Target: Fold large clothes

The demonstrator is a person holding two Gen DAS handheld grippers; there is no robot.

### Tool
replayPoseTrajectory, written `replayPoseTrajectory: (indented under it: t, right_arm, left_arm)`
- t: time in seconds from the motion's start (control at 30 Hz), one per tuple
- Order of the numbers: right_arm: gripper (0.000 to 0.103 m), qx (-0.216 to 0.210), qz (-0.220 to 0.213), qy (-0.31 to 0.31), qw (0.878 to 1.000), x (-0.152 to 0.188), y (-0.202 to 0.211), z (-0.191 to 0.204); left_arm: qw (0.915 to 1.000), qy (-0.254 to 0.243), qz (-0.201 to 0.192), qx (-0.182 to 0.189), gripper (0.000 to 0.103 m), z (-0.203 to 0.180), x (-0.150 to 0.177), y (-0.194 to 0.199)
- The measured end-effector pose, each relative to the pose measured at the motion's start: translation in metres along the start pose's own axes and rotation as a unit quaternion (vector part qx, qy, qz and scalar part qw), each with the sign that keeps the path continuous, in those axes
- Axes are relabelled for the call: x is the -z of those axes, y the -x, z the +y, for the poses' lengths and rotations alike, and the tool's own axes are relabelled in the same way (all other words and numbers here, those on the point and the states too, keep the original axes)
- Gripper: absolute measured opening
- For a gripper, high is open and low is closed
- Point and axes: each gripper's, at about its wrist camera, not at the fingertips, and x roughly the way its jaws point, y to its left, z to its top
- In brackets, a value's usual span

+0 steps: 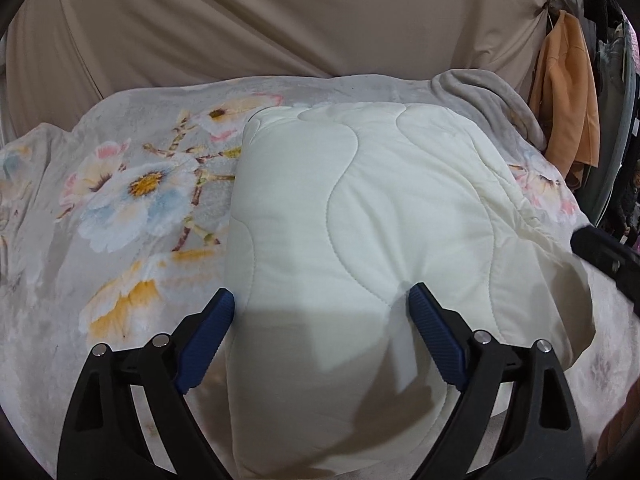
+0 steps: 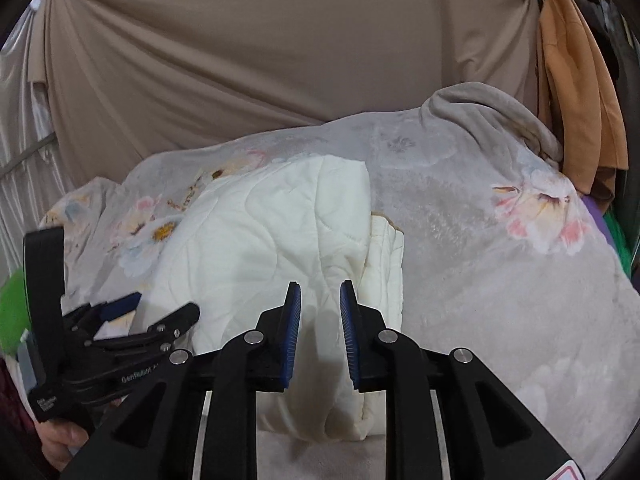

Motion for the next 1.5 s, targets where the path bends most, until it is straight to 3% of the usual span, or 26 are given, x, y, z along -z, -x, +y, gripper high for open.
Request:
replayPoseTrajectory:
  t: [0.1,0.17,0.3,0.5,0.63,0.73,0.83,0.9,1.0,1.3,1.5]
  right_arm:
    - [0.019,0.048,0.043,0.023,0.998,0.021,-0.028,0.000]
    - [0.020,0.044,0.063,0.008,0.997,0.036,-0.048,-0.008]
    - [0.020,0.044,0.065,-0.005,0.997,0.042,-0.053,-0.012]
    - [0.020,0.039,0.035,-0.010,0.999,0.034,-0.015,-0.008]
    - [0.023,0.056,0.068,0.008,0.996,0.049,-0.040,-0.005]
    - [0.024,0.054,0.068,0.005,0.996,0.048,-0.039,-0.006]
    - [0.034,0.043,0.044,-0.007,0.998,0.041,-0.022,-0.008]
    - [0.052,0.036,0.030,-0.025,0.999,0.035,-0.014,-0.014]
    - [0.063,0.029,0.026,-0.046,0.998,0.028,-0.013,-0.021]
    - [0.087,0.002,0.075,-0.082,0.994,0.031,-0.052,-0.037]
    - [0.091,-0.031,0.095,-0.112,0.989,0.039,-0.068,-0.049]
  left_arm:
    - [1.0000,-0.002,0.000,0.000,0.088,-0.001,0.001,-0.001]
    - [1.0000,-0.007,0.000,0.002,0.090,-0.004,0.001,-0.001]
    - [0.9996,-0.022,-0.002,-0.015,0.090,-0.013,0.004,-0.002]
    - [0.9999,-0.006,0.001,-0.011,0.090,-0.005,0.004,-0.003]
    - [0.9999,-0.012,-0.001,-0.012,0.090,-0.009,0.005,-0.002]
    - [0.9997,-0.018,-0.002,-0.019,0.090,-0.013,0.007,-0.001]
    - [1.0000,-0.004,0.002,-0.006,0.090,-0.006,0.005,0.003]
    - [0.9999,0.011,0.003,0.006,0.090,0.000,0.004,0.007]
    - [0.9992,0.032,0.006,0.024,0.089,0.008,0.000,0.012]
    - [0.9970,0.068,0.003,0.037,0.093,0.039,-0.003,0.021]
    - [0.9937,0.087,0.036,0.060,0.095,0.055,0.006,0.002]
